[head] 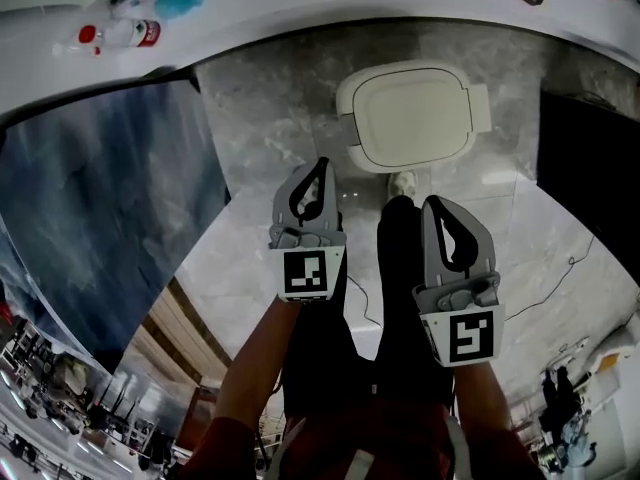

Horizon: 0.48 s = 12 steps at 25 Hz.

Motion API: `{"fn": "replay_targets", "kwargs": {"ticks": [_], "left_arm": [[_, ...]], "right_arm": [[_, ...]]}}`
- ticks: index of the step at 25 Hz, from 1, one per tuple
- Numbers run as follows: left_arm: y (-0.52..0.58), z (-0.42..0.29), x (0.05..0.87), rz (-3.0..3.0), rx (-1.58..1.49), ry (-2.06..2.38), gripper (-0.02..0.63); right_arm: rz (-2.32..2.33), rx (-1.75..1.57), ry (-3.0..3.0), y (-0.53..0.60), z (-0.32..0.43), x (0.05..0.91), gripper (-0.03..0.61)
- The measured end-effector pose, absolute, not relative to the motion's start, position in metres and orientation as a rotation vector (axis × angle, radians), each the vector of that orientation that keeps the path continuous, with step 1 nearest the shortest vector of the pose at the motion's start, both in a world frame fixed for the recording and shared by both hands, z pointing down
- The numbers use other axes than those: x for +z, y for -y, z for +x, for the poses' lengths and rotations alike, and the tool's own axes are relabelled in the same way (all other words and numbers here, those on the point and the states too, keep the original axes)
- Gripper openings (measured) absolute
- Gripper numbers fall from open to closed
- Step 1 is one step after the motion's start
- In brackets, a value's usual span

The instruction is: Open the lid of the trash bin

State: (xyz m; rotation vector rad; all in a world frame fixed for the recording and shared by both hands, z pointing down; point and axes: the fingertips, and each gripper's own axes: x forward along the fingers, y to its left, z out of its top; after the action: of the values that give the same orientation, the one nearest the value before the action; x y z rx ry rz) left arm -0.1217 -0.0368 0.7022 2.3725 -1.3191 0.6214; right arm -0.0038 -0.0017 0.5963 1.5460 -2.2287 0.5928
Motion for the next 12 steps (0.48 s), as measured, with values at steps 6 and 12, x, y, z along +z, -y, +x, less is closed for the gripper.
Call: {"fn": "replay_targets", "kwargs": {"ticks": [6,12], "left_arm": [[0.026,-0.112,0.749,2.368,0.683,1.249,0.002],[0.027,-0.095,0.777,2.374,0.704,1.206,0.002]], "right_arm": [[1.511,0.645,2.213,-0.016,-0.012,0.628,0.0],[1.511,0.696,2.189,-0.03,-0.011,0.646,-0.001]]}}
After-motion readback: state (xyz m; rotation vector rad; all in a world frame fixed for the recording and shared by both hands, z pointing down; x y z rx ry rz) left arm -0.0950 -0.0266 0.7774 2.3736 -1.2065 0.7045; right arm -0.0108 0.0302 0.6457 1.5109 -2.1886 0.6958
